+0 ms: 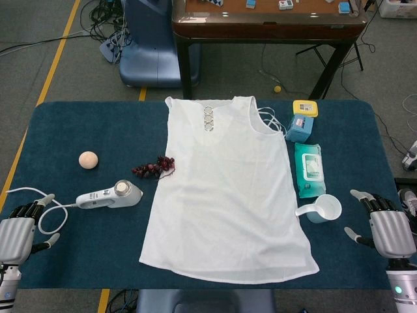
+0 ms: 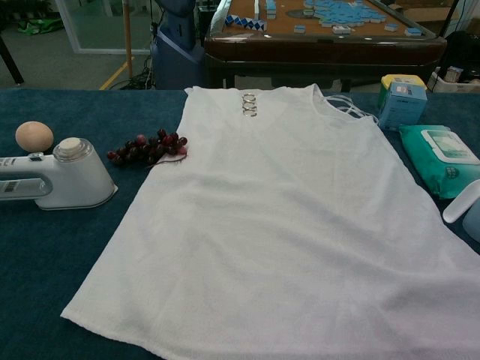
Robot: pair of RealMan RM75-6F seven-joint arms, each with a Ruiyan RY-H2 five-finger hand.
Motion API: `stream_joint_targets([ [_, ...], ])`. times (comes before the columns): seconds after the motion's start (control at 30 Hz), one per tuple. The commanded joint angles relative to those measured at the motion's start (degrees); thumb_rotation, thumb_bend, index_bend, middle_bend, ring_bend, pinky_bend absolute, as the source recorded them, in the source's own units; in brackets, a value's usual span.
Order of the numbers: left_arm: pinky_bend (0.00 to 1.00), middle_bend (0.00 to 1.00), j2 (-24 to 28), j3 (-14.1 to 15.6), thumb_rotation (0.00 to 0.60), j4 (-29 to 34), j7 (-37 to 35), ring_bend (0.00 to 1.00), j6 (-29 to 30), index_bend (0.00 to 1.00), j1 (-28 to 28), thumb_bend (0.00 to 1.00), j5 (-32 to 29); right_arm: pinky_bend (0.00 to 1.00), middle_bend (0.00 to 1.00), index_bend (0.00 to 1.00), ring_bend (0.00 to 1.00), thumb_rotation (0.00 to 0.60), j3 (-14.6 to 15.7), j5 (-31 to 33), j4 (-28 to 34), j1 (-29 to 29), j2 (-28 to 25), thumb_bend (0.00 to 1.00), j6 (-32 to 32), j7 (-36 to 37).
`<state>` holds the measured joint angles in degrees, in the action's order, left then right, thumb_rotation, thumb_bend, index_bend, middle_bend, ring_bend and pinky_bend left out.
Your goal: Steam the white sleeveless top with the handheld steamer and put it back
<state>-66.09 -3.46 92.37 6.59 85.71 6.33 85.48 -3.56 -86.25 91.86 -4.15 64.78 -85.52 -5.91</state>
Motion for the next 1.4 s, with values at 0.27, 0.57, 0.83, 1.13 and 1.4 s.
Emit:
stream_joint_targets([
  [0.27, 0.24, 0.25, 0.35, -0.76, 0.6, 0.92, 1.22, 0.26, -0.66, 0.16, 0.56, 0.13, -1.11, 0.29, 0.28, 0.22, 0.24, 0.6, -1.45, -0.64, 1.21, -0.81, -2.16, 0.1, -0.73, 1.86],
  [0.57, 0.24, 0.25, -0.84, -3.02, 0.6, 1.93, 2.9, 0.26, -4.58, 0.16, 4.73, 0.13, -1.76, 0.29, 0.28, 0.22, 0.23, 0.6, -6.19, 1.63, 6.66, -3.25, -8.64, 0.1, -0.81, -1.79],
  [0.83, 0.24, 0.24, -4.14, -5.17, 0.6, 1.97, 5.36, 0.25, -9.92, 0.16, 9.57, 0.13, -4.47, 0.29, 0.28, 0.22, 0.23, 0.6, -7.72, 4.92, 9.8, -4.11, -12.0, 0.1, 0.63, -4.1],
  [1.13, 0.24, 0.23, -8.56, -6.59, 0.6, 0.85, 13.6, 0.23, -14.34, 0.12, 13.87, 0.13, -9.55, 0.29, 0.28, 0.22, 0.23, 0.6, -7.14, 5.86, 10.42, -3.89, -12.6, 0.1, 1.02, -4.38],
  [1.4, 0.24, 0.21, -13.15, -7.8, 0.6, -2.81, 17.73, 0.22, -17.55, 0.08, 17.25, 0.13, -15.02, 0.29, 0.28, 0.22, 0.23, 0.6, -6.6, 5.53, 10.18, -3.47, -12.6, 0.1, 0.4, -3.84],
])
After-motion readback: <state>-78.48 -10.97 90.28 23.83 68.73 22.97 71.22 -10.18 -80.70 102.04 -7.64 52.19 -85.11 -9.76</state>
